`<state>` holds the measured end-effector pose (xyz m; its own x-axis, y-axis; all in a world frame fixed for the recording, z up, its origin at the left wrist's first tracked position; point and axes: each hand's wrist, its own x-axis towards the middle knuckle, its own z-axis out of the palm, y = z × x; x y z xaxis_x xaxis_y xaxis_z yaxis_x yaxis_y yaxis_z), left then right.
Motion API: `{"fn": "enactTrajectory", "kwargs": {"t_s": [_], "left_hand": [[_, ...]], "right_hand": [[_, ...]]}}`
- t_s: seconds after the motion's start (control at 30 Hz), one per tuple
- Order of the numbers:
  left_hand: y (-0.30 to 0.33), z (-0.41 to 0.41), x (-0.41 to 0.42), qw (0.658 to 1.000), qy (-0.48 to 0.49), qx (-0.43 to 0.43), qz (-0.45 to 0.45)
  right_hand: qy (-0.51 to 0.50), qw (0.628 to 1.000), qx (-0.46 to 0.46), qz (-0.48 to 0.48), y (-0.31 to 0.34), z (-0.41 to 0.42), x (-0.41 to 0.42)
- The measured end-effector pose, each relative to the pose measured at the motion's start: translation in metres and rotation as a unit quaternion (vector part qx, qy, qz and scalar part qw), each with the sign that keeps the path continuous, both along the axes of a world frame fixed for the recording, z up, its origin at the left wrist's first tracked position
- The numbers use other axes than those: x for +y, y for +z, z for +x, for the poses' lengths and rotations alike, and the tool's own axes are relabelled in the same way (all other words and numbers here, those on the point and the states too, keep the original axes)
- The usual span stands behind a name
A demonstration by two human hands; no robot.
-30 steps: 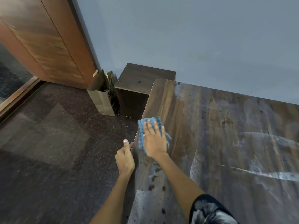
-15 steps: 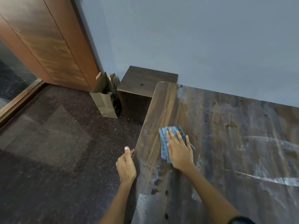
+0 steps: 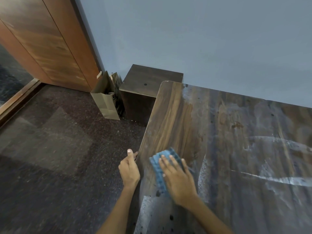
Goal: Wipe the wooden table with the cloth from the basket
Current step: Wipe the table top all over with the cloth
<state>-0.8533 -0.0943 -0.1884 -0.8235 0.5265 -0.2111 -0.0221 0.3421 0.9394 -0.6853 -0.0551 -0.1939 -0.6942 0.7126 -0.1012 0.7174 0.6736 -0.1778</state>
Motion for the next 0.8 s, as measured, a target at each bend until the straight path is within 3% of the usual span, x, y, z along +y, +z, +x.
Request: {"fn": "enactTrajectory", "kwargs": {"t_s": [0.2,0.27,0.4,0.57,0.67,0.8], "left_hand": [[0.005,0.007,-0.010,1.000,-0.010,0.016,-0.008],[0.006,0.008,-0.013,1.000,-0.013,0.022,-0.013],[0.006,0.009,-0.014,1.000,0.000,0.019,-0.014],[0.000,0.010,-0.022,1.000,0.013,0.014,-0.010],[-0.001,0.010,-0.028,1.000,0.018,0.005,-0.006],[0.002,0.013,-0.037,1.000,0.009,0.002,-0.010]], "right_hand": [[-0.171,0.984,-0.041,-0.020,0.011,-0.012,0.078],[-0.165,0.986,-0.026,-0.022,0.016,-0.043,0.072],[-0.040,0.999,0.003,-0.018,0.010,-0.077,0.012],[0.040,0.998,-0.013,-0.053,0.002,-0.029,-0.043],[0.004,1.000,-0.015,-0.005,0.001,-0.003,-0.025],[-0.107,0.994,-0.026,-0.022,0.012,-0.026,0.022]]}}
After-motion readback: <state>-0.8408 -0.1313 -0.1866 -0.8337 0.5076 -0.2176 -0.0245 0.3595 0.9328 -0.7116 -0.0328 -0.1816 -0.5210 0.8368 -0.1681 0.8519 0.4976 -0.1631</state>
